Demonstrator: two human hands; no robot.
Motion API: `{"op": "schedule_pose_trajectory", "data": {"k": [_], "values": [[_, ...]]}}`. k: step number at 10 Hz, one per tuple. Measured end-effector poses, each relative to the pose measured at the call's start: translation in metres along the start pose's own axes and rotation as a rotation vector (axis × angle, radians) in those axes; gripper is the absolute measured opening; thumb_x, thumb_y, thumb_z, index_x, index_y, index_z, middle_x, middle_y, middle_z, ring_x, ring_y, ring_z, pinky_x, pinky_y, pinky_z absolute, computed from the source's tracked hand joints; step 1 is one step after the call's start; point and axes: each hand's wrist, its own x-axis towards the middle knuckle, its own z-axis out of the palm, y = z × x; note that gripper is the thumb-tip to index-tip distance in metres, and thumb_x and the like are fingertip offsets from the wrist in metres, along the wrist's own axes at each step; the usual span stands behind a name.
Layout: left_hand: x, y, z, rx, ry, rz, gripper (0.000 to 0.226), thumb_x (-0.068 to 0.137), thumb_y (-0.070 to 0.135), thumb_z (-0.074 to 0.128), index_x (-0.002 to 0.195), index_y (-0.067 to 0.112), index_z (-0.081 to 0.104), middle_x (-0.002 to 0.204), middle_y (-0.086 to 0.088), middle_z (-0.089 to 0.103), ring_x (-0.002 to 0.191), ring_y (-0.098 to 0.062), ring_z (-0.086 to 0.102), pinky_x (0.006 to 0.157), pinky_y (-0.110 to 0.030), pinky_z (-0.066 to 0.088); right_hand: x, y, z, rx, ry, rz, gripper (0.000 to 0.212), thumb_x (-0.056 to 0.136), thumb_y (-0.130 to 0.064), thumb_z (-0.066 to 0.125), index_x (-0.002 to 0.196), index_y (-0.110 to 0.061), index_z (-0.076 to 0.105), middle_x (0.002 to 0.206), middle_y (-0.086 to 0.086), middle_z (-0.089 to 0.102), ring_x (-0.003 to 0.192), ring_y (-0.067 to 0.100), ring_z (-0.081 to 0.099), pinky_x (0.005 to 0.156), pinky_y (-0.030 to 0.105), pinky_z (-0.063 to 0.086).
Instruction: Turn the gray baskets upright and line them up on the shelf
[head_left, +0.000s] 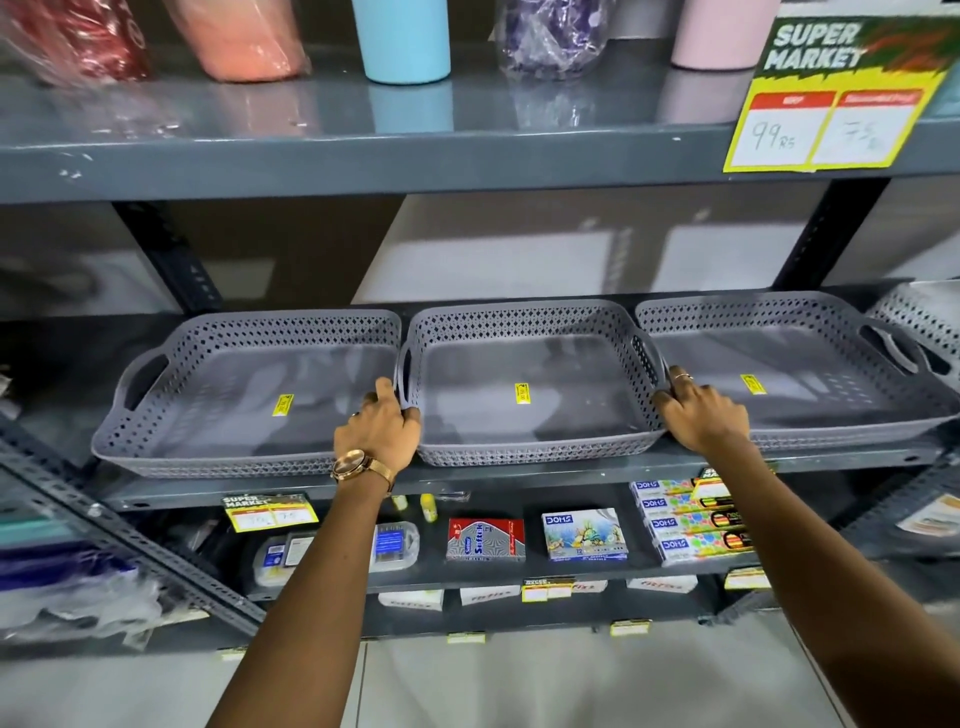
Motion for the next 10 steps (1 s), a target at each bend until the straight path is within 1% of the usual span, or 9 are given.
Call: {"op": "schedule_pose_trajectory", "data": {"k": [2, 3, 4, 5, 6, 8, 9, 10], "values": [[0.001, -0.002, 0.005, -0.01, 0.009, -0.015, 0.033, 0.092, 0.032, 0.039, 0.117, 0.01, 0.034, 0.11, -0.015, 0.063, 0.095, -0.039, 0.063, 0.07, -0.041, 0.04, 0.0, -0.001, 0.001, 0.006, 0.0, 0.034, 0.046, 0.096, -0.035, 0.037, 0.137, -0.015, 0.038, 0.128, 0.029, 0.058, 0.112, 0.046, 0.057, 0.09, 0.047, 0.042], [0.001, -0.004, 0.006, -0.012, 0.01, -0.017, 0.033, 0.092, 0.033, 0.039, 0.116, 0.011, 0.035, 0.109, -0.015, 0.063, 0.094, -0.039, 0.064, 0.071, -0.041, 0.042, -0.002, -0.003, 0.0, 0.002, -0.006, 0.038, 0.046, 0.096, -0.035, 0.036, 0.138, -0.015, 0.037, 0.13, 0.029, 0.057, 0.113, 0.046, 0.057, 0.09, 0.047, 0.041], [0.001, -0.003, 0.006, -0.025, 0.015, -0.024, 0.032, 0.092, 0.034, 0.039, 0.115, 0.011, 0.036, 0.109, -0.016, 0.064, 0.094, -0.039, 0.064, 0.071, -0.041, 0.042, -0.002, -0.003, -0.001, 0.003, -0.017, 0.036, 0.046, 0.096, -0.035, 0.036, 0.138, -0.016, 0.036, 0.131, 0.029, 0.055, 0.115, 0.046, 0.056, 0.085, 0.046, 0.039], [0.0, 0.0, 0.005, -0.046, 0.014, -0.056, 0.031, 0.093, 0.034, 0.039, 0.114, 0.011, 0.037, 0.112, -0.016, 0.063, 0.098, -0.039, 0.063, 0.074, -0.042, 0.043, -0.003, -0.004, -0.002, 0.014, -0.035, 0.037, 0.046, 0.095, -0.035, 0.037, 0.137, -0.016, 0.035, 0.133, 0.029, 0.054, 0.116, 0.046, 0.054, 0.087, 0.047, 0.039], [-0.003, 0.004, 0.004, -0.074, 0.015, -0.094, 0.031, 0.092, 0.034, 0.038, 0.114, 0.011, 0.038, 0.113, -0.016, 0.063, 0.1, -0.04, 0.062, 0.078, -0.044, 0.045, -0.004, -0.004, -0.003, 0.026, -0.051, 0.036, 0.048, 0.096, -0.036, 0.035, 0.139, -0.017, 0.034, 0.136, 0.028, 0.052, 0.119, 0.045, 0.053, 0.094, 0.049, 0.04], [-0.002, 0.007, 0.001, -0.085, -0.006, -0.118, 0.033, 0.093, 0.035, 0.036, 0.115, 0.011, 0.039, 0.116, -0.017, 0.064, 0.103, -0.039, 0.062, 0.082, -0.044, 0.046, -0.004, -0.002, -0.005, 0.044, -0.069, 0.034, 0.047, 0.097, -0.039, 0.034, 0.139, -0.018, 0.033, 0.137, 0.026, 0.053, 0.119, 0.044, 0.054, 0.095, 0.049, 0.041], [-0.009, 0.006, -0.002, -0.085, -0.033, -0.111, 0.035, 0.093, 0.037, 0.037, 0.116, 0.011, 0.039, 0.117, -0.018, 0.063, 0.105, -0.039, 0.061, 0.081, -0.044, 0.046, -0.009, -0.001, -0.006, 0.051, -0.079, 0.041, 0.055, 0.099, -0.044, 0.032, 0.147, -0.018, 0.027, 0.143, 0.023, 0.049, 0.126, 0.043, 0.05, 0.1, 0.049, 0.039], [-0.015, 0.01, -0.013, -0.048, -0.018, -0.069, 0.048, 0.093, 0.047, 0.039, 0.122, 0.01, 0.037, 0.124, -0.02, 0.058, 0.112, -0.041, 0.056, 0.086, -0.046, 0.047, -0.016, -0.006, -0.017, 0.061, 0.014, 0.012, 0.073, 0.096, -0.057, 0.03, 0.153, -0.012, 0.019, 0.151, 0.021, 0.04, 0.137, 0.041, 0.038, 0.106, 0.052, 0.036]]}}
